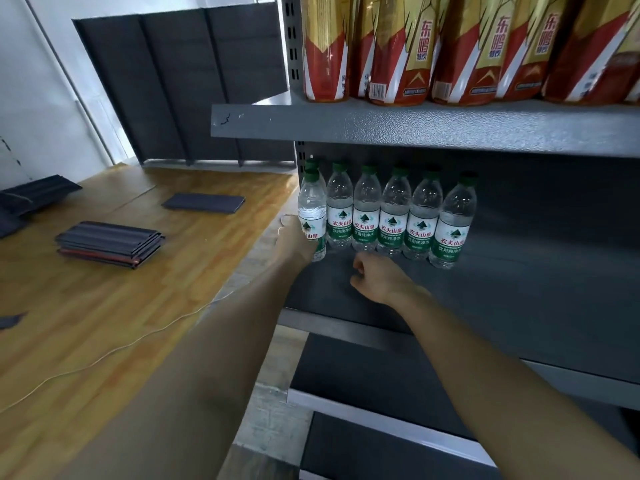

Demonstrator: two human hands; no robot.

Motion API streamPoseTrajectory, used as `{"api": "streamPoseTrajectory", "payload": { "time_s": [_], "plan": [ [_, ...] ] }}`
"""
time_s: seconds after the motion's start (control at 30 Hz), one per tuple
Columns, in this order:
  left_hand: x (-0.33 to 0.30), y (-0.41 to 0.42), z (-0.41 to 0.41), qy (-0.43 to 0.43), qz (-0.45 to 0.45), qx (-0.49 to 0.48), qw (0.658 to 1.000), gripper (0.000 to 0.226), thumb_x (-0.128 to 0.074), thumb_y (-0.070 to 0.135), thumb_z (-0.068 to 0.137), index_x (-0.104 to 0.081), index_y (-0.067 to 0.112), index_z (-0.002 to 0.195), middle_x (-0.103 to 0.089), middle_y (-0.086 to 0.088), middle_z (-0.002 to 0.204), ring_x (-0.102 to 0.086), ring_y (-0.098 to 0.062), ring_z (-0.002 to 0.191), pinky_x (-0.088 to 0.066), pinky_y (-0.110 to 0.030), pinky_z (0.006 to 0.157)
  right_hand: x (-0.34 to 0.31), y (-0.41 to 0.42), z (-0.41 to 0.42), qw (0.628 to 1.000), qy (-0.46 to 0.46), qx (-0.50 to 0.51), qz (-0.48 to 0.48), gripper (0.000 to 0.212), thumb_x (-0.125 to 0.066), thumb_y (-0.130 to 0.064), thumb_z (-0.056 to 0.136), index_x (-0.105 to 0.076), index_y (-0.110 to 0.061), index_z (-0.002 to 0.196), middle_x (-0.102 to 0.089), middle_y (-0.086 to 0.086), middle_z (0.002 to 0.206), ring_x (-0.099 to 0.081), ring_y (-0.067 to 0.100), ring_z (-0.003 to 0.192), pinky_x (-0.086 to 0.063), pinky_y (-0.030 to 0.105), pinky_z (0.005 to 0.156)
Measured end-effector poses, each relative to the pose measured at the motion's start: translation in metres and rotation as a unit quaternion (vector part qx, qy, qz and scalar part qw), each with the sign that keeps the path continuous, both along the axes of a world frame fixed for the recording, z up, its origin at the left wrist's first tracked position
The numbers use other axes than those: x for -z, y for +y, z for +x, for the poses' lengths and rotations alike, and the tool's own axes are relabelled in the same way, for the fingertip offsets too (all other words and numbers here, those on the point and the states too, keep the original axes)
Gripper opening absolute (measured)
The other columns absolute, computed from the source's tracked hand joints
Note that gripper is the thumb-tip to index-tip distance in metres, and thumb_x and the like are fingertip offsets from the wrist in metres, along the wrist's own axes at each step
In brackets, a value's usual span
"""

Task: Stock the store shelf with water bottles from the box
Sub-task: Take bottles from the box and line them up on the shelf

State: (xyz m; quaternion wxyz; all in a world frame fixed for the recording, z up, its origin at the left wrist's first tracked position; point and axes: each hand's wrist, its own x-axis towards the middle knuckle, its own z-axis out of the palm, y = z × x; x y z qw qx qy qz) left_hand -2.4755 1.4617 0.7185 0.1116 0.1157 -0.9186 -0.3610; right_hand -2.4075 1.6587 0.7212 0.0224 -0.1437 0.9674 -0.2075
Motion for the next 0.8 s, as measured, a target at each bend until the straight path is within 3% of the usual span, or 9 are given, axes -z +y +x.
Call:
{"api": "streamPoseTrajectory", "payload": {
  "time_s": [0.13,0.23,0.43,0.6,0.8],
  "plan": [
    [-0.005,-0.002,0.046,-0.01,-0.097,0.045,0.994,0.034,-0.054,0.036,0.08,-0.057,0.018,0.109,-0.064,-0.008,0.109,-0.059,-0.031,0.095,-0.053,-0.043,0.081,-0.005,0.002,0.027,1.0,0.008,0.014,-0.024,0.02,-0.06,-0.027,0.092,-0.055,-0.017,0.109,-0.056,0.002,0.11,-0.056,0.021,0.099,-0.05,0.037,0.086],
    [0.005,-0.004,0.076,-0.016,-0.176,0.068,0.982,0.037,-0.04,0.039,0.075,-0.055,0.021,0.103,-0.068,-0.009,0.101,-0.061,-0.032,0.087,-0.055,-0.042,0.076,0.0,0.006,0.057,0.999,-0.002,0.035,-0.036,0.017,-0.06,-0.025,0.092,-0.057,-0.016,0.107,-0.059,0.003,0.108,-0.057,0.021,0.096,-0.051,0.037,0.083],
    [0.053,0.017,0.162,-0.078,-0.223,0.15,0.96,0.024,-0.049,0.026,0.092,-0.063,0.007,0.098,-0.067,-0.014,0.104,-0.061,-0.036,0.096,-0.045,-0.033,0.074,0.033,0.018,0.126,0.996,-0.05,0.077,-0.017,0.02,-0.06,-0.028,0.092,-0.059,-0.016,0.108,-0.062,0.006,0.109,-0.059,0.026,0.099,-0.05,0.035,0.084],
    [0.132,0.029,0.204,-0.16,-0.269,0.216,0.925,0.04,-0.047,0.038,0.097,-0.059,0.008,0.12,-0.065,-0.015,0.116,-0.062,-0.035,0.105,-0.051,-0.039,0.088,0.086,0.027,0.18,0.991,-0.114,0.077,0.003,0.019,-0.06,-0.031,0.091,-0.057,-0.017,0.104,-0.062,0.006,0.104,-0.061,0.027,0.096,-0.052,0.037,0.084],
    [0.203,0.042,0.256,-0.219,-0.266,0.241,0.907,0.027,-0.051,0.033,0.095,-0.057,0.013,0.111,-0.063,-0.011,0.112,-0.061,-0.033,0.101,-0.052,-0.042,0.083,0.168,0.032,0.226,0.98,-0.189,0.044,0.05,0.023,-0.059,-0.031,0.092,-0.056,-0.016,0.109,-0.062,0.009,0.113,-0.06,0.03,0.104,-0.045,0.031,0.08]
  ]
}}
